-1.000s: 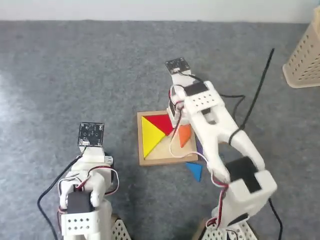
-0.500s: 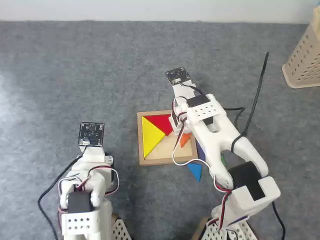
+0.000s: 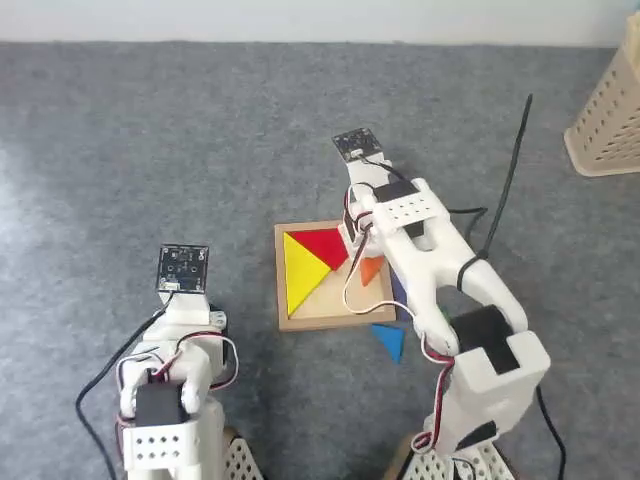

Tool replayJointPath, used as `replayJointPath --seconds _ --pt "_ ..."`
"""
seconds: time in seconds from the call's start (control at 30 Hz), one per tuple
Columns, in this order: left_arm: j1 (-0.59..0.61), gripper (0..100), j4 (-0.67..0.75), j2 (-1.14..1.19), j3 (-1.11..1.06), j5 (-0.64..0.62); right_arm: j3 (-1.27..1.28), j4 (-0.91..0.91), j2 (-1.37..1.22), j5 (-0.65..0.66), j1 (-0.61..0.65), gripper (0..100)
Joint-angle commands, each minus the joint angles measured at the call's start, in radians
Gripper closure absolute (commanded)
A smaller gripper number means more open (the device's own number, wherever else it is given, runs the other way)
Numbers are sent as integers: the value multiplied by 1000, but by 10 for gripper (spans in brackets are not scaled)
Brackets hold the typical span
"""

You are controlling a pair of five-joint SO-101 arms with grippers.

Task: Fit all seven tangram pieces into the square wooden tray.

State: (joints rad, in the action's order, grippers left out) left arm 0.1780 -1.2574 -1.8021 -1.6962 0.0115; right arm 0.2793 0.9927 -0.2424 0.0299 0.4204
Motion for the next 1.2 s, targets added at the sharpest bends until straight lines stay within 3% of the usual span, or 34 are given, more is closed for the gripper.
replayJointPath --seconds 0.0,0.33,0.5,0.67,0.93,1.1,1.17 --pt "2 988 -5 -17 12 -8 -40 -1 -16 35 -8 992" --pt "2 988 -5 -17 12 -8 -55 19 -18 35 44 992" --pt "2 988 -5 -17 12 -8 -21 28 127 26 8 992" --pt "2 988 -5 -17 12 -8 135 -97 242 29 -48 992" --pt "2 988 -5 -17 12 -8 155 -110 205 34 -48 992" --pt "2 988 -5 -17 12 -8 83 61 325 40 -143 992" --pt "2 988 -5 -17 12 -8 64 148 381 110 -188 992"
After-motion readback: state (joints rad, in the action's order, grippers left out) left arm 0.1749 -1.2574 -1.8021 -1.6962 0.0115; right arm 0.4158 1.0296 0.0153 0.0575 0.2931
